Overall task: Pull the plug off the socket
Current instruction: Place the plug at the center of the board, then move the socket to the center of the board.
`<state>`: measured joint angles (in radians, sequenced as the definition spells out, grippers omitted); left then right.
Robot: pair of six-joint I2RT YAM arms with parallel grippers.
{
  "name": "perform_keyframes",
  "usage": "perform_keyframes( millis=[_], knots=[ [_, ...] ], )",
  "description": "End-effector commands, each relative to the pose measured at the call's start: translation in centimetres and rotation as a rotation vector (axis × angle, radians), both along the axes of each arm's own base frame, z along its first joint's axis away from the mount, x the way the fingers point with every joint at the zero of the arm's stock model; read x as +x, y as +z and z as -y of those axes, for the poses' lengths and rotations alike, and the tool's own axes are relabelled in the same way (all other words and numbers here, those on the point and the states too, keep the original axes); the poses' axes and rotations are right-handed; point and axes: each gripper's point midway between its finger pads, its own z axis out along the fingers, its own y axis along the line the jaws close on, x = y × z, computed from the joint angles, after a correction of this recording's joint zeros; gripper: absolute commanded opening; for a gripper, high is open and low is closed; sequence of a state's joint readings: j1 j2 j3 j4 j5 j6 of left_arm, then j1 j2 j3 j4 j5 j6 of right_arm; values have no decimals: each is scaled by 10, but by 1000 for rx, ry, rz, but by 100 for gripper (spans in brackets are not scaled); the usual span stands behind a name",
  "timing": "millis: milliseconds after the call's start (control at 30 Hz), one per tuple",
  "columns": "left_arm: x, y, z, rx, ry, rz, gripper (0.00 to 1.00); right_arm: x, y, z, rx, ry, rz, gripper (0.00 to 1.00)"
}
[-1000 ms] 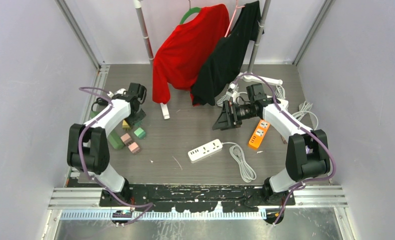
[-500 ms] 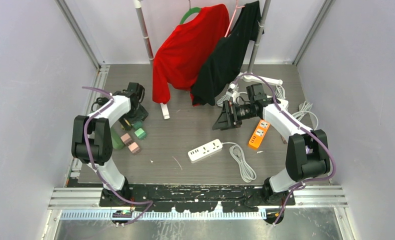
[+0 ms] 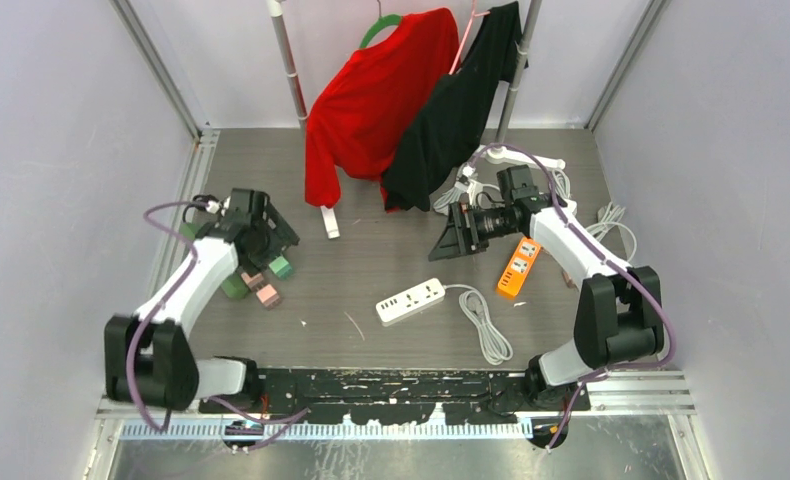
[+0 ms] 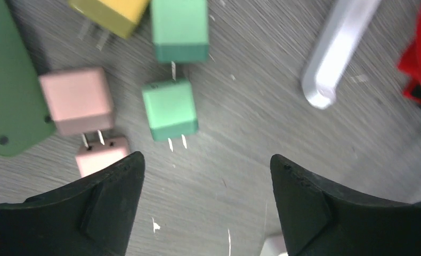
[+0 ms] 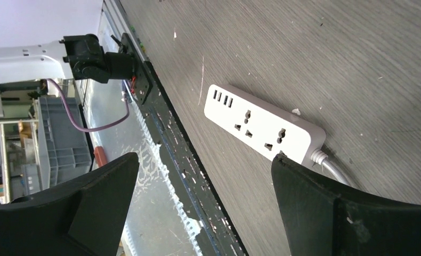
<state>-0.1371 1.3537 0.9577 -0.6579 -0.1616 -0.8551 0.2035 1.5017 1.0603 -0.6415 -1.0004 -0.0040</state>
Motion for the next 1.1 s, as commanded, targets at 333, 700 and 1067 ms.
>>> perform_keyframes(
  millis=[333,700,1067],
  knots=[
    [-57,168,143,-592,-779,915,94,7,34,12,5,10,171,100],
    [-146,177,245,-447,-1273,1095,92,15,40,25,6,-38,191,100],
    [-126,70,285,356,-1504,705,93,19,38,29,-4,-60,188,100]
  ],
)
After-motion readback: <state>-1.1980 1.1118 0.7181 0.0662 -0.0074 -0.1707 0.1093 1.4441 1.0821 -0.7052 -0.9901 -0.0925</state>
